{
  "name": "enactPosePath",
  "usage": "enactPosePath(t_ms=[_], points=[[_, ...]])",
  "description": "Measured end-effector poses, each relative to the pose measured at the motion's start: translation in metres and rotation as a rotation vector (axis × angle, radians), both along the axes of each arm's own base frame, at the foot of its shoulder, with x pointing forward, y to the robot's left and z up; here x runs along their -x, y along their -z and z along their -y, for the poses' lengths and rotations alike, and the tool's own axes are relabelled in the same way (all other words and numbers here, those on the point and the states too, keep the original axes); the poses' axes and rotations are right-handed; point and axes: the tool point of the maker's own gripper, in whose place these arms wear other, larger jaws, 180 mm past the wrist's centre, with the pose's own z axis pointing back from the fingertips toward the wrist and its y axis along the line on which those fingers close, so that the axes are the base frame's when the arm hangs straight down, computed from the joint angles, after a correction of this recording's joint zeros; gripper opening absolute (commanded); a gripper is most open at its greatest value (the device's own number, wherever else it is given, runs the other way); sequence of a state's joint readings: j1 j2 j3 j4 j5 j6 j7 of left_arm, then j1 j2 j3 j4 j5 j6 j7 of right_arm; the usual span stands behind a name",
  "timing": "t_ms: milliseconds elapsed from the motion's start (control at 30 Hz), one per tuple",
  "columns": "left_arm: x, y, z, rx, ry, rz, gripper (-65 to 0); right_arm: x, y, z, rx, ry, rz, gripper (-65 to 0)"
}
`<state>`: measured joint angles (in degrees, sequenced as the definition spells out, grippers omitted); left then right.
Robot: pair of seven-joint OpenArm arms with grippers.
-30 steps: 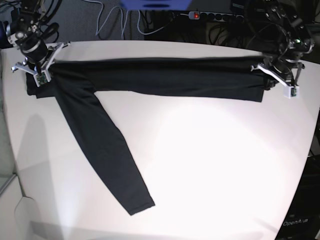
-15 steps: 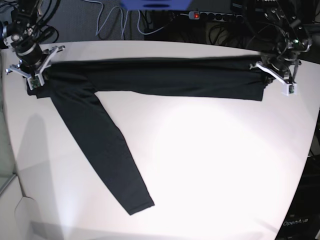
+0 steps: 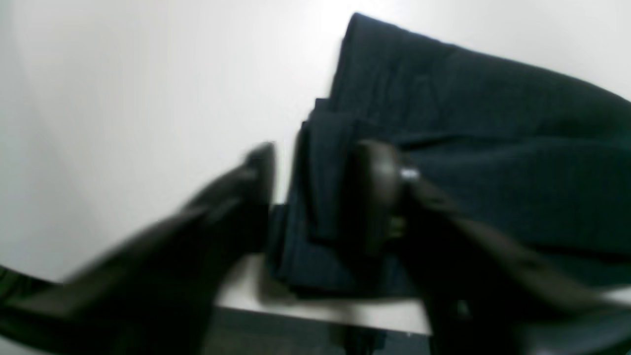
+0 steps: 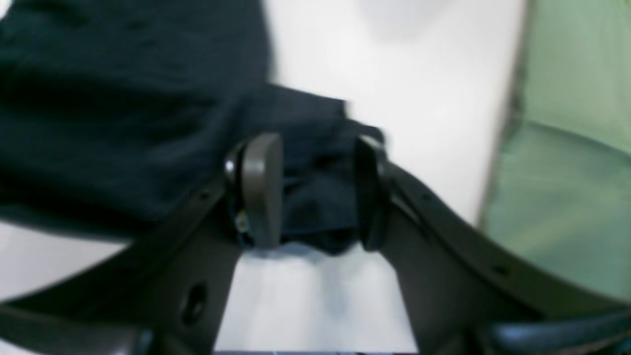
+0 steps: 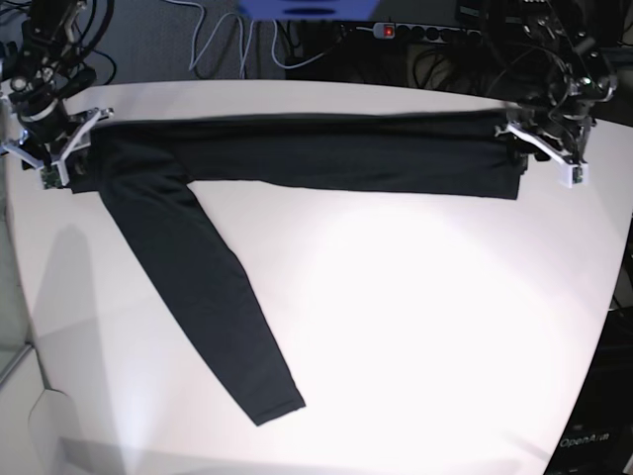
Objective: Fold the T-shirt properly
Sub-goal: 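Lower the folded strip with both grippers and release it, then move the right gripper to the loose black sleeve and grasp it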
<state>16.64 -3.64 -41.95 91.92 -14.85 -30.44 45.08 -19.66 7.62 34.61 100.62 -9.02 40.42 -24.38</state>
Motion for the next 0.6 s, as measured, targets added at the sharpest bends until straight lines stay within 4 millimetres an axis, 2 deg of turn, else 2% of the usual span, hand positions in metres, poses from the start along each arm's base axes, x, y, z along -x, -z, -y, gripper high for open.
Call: enactPosePath(t_ms=[67,167,367,500,600], points=[[0.001,0.0,0.0,0.0,0.0,-0.003,-28.5,-0.004,-0.006,0.01,0.011,0.029,0.018,-39.4],[0.001,0.001,0.0,0.0,-0.001,-0.005,-27.2,-0.016,-0.018,0.018,0.021,0.052,0.064,-39.4],[0.001,0.0,0.0,0.0,-0.001,-0.001,-27.0,-0.031,-0.027,0.016,0.016,0.051,0.098,-39.4],[0.0,0.0,0.0,-0.001,-0.001,0.002,-27.0,-0.054,-0.039,0.018,0.02,0.067,0.123,-39.4],[-0.003,-0.007,-0.001,-0.014,0.0,0.02,-27.0,-0.071,-0.038,0.007,0.035,0.039,0.056,-39.4]])
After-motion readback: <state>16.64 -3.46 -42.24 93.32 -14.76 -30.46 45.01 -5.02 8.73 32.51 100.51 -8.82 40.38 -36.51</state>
